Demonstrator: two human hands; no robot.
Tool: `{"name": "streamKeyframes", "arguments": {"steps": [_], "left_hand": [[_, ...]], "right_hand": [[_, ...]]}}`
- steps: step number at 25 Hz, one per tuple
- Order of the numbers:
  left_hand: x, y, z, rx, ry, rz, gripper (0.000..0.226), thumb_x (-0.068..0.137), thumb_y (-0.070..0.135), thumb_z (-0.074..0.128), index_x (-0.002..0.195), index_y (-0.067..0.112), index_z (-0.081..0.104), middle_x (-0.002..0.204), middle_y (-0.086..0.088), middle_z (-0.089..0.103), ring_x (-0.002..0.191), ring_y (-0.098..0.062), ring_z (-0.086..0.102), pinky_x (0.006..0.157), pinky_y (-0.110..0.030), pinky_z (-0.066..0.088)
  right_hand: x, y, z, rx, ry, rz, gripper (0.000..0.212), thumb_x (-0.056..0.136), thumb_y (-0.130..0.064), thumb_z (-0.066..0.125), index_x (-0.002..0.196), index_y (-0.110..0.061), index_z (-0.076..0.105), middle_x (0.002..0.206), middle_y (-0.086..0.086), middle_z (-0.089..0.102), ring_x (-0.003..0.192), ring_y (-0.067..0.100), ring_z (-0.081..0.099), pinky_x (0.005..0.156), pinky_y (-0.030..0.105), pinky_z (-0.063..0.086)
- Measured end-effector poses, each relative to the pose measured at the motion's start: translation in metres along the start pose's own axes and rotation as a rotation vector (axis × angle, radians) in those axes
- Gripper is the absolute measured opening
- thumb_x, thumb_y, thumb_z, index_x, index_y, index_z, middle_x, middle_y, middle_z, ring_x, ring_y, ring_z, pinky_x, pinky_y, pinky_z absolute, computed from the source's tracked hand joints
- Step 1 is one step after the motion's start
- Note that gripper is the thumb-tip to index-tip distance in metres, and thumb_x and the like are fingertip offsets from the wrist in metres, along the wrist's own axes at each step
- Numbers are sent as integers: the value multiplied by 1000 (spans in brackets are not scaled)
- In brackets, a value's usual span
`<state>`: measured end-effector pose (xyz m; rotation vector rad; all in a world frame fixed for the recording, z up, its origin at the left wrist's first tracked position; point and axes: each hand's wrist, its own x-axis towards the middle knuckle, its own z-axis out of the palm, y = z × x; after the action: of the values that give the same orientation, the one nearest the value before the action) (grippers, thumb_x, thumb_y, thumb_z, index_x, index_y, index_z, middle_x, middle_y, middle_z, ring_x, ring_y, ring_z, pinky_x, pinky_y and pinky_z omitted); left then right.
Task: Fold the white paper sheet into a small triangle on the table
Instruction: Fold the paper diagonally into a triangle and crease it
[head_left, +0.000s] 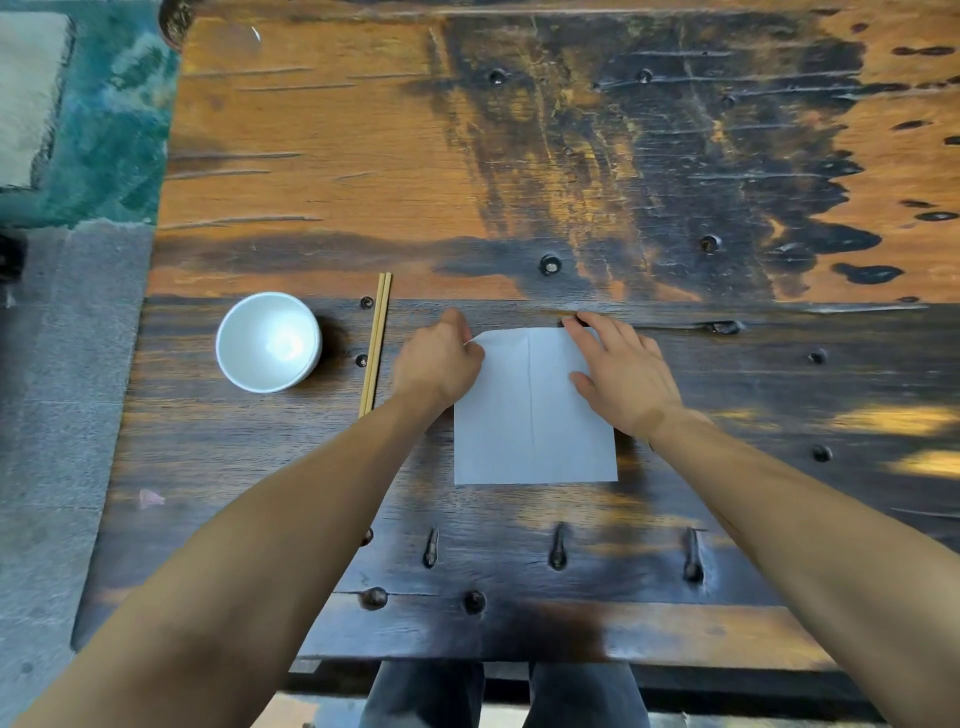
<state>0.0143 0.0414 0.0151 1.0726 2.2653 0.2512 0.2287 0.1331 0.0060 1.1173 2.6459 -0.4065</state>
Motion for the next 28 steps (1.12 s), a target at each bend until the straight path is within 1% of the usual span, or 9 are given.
{"name": "streamKeyframes", "arguments": {"steps": [2,6,8,12,15,17,21,25,28], "left_hand": [[2,1,-2,-210,-63,-53,17,87,21,60,102,19,51,86,-2,59,79,-24,57,57,-30,43],[3,4,-11,-774,-118,-249,38,80,8,76,112,20,57,95,1,61,79,-12,59,61,-22,45],[3,3,-15,-840,-142,-309,33,80,7,76,107,21,62,93,3,65,75,-7,59,56,-22,42],[3,-4,-13,-753,-88,-374,14,82,12,77,83,18,64,85,-1,67,67,-10,58,52,-22,45],[2,-9,-6,-675,-38,-368,28,82,15,78,70,16,53,77,-4,61,69,-20,55,58,-26,44],[2,-10,-7,-581,2,-307,25,83,20,76,72,15,55,72,-2,58,70,-21,53,62,-29,45],[11,-9,-21,-241,114,-97,8,87,26,66,86,17,64,73,-1,61,74,-26,58,65,-33,46],[10,-6,-25,109,278,234,14,90,24,58,98,18,69,97,-6,67,92,-30,59,69,-36,47],[-6,-3,-9,206,278,423,12,93,25,60,96,18,69,96,-4,65,94,-28,56,71,-37,44]], "right_hand": [[0,-1,0,2,2,-4,66,97,-32,51,154,-22,20,157,2,25,141,24,25,109,43,29],[-2,-2,1,-5,1,-2,66,97,-32,51,154,-21,19,158,2,24,142,24,24,110,43,29],[-2,-1,1,-5,2,1,66,98,-32,50,154,-22,18,158,2,24,142,24,24,110,44,29],[-2,-2,3,-10,6,-1,65,98,-33,50,154,-21,19,158,2,24,142,24,24,110,43,28],[-3,-1,4,-15,8,2,63,98,-33,48,153,-21,20,158,2,25,142,23,23,110,43,28],[-4,-2,4,-17,15,1,63,97,-33,48,153,-21,21,157,2,26,142,23,24,109,44,28],[-4,-9,3,-50,35,-67,61,96,-33,49,152,-22,26,158,4,27,142,27,24,110,45,27],[1,-12,1,-54,29,-58,59,96,-36,51,150,-23,32,158,5,26,142,28,25,110,45,26],[0,-7,1,-61,35,-34,51,94,-39,54,141,-20,44,154,8,33,137,30,31,106,46,29]]}}
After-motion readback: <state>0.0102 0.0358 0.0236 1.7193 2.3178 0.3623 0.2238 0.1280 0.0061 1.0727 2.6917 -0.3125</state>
